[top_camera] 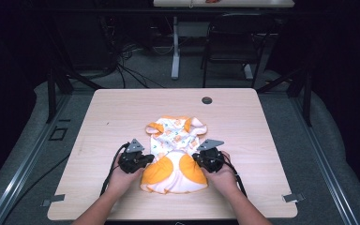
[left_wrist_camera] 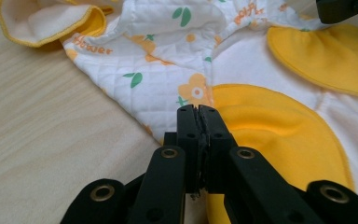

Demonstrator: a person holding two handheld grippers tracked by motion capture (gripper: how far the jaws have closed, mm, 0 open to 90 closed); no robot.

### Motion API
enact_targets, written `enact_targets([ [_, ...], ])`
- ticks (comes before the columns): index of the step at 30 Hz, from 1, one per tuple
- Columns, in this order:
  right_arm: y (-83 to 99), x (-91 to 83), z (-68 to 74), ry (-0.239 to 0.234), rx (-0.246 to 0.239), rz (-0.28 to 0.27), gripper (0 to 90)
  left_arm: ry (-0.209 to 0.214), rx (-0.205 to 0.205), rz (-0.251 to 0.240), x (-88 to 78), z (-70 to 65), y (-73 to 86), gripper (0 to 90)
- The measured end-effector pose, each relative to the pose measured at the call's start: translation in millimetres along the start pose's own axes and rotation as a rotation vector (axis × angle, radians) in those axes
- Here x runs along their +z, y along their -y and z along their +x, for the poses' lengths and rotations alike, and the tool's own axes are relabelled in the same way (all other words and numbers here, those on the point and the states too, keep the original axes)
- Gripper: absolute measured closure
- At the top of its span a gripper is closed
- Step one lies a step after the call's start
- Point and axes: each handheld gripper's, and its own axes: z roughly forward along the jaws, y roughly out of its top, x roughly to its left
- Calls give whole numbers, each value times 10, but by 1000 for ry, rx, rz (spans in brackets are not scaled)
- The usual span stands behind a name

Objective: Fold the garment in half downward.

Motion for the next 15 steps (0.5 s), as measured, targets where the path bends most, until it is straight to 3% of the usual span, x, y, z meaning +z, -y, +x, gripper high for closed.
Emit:
enact_targets([
  [5,30,121,-32,16,13,37,884,-6,14,24,87,2,21,890],
  [11,56,118,-42,3,10,43,884,0,11,30,74,-12,31,889],
  [15,92,88,-20,-17,16,39,872,5,39,42,50,-40,44,888],
])
